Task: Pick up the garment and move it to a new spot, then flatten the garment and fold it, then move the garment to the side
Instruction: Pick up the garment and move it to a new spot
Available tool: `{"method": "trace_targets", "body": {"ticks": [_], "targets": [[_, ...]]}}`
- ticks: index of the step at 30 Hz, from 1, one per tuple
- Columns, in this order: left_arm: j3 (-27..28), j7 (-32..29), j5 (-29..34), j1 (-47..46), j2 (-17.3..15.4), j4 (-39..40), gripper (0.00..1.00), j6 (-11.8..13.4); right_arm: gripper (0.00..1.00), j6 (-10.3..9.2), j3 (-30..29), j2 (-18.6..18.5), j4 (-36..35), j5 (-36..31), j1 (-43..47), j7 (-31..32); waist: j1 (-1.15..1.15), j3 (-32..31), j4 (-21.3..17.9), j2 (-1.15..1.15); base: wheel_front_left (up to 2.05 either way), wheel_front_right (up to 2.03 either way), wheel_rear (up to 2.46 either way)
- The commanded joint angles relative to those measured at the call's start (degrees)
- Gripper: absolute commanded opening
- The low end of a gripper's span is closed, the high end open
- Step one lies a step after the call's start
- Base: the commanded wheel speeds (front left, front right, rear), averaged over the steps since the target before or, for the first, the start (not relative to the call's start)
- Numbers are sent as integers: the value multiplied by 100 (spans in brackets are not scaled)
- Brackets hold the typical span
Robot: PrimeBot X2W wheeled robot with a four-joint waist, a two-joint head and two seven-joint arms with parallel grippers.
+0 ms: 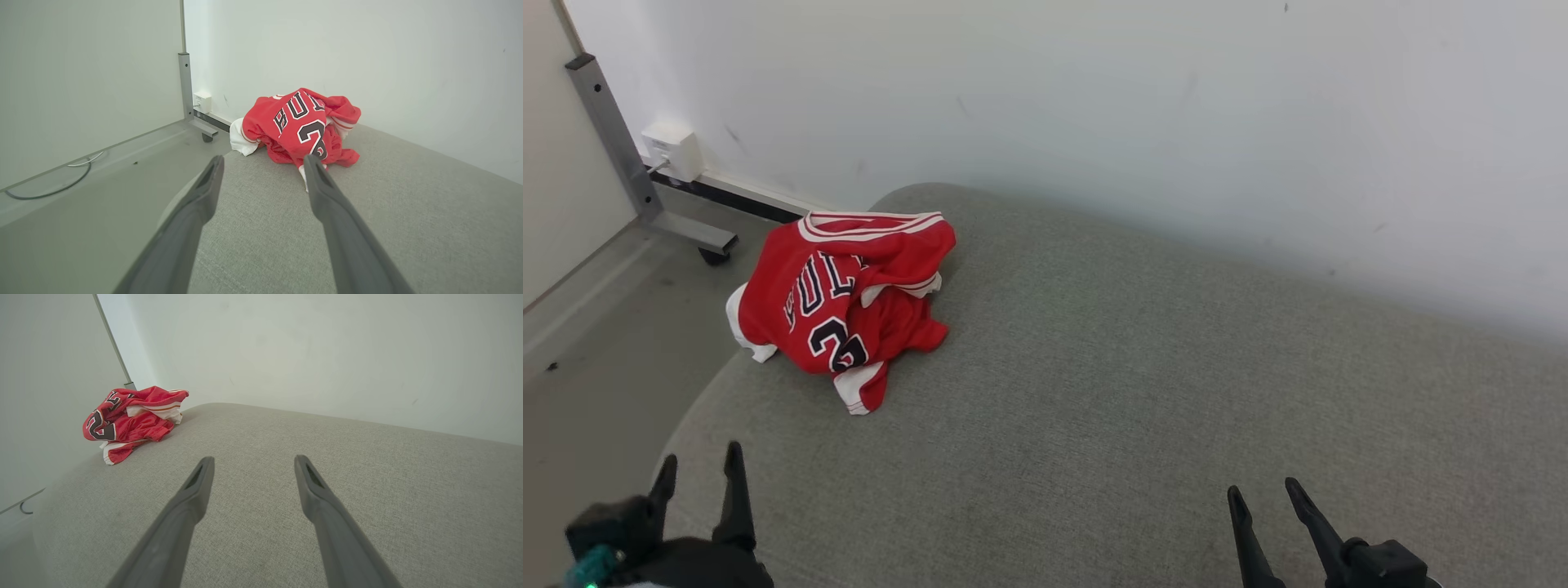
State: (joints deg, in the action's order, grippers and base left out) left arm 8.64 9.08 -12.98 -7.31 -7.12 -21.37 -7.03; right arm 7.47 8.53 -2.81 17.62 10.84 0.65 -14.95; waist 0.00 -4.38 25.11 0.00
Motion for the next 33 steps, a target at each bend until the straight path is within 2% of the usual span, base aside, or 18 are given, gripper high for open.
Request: {"method": "trace_targets", "body": {"ticks": [1,5,12,18,19,24,28,33], "targets": [[24,-269,-212,-310,-104,-88,100,-12,100,5,51,-12,-47,-54,-46,3,0,240,-317,0,0,0,0],[260,-1109,-883,-1008,-411,-264,100,-44,100,5,261,-16,-201,-153,-252,100,0,600,-778,0,0,0,0],[824,-2964,-2129,-2079,-1069,-363,100,-19,100,5,505,-15,-501,-261,-688,217,0,1375,-1544,0,0,0,0],[1247,-4336,-2804,-2653,-1620,-214,100,307,100,5,627,-14,-644,-263,-1063,191,0,2042,-2072,0,0,0,0],[1247,-4336,-2804,-2653,-1620,-214,100,307,100,5,627,-14,-644,-263,-1063,191,0,2042,-2072,0,0,0,0],[1365,-5166,-2896,-2832,-2106,-98,100,655,100,5,715,-11,-638,-174,-1274,132,0,2428,-2392,0,0,0,0],[1311,-5345,-2774,-2782,-2333,-171,100,725,100,5,747,-11,-595,-136,-1382,78,0,2577,-2538,0,0,0,0],[1245,-5292,-2561,-2615,-2529,-327,100,802,100,5,784,-11,-529,-110,-1508,35,0,2635,-2643,0,0,0,0]]}}
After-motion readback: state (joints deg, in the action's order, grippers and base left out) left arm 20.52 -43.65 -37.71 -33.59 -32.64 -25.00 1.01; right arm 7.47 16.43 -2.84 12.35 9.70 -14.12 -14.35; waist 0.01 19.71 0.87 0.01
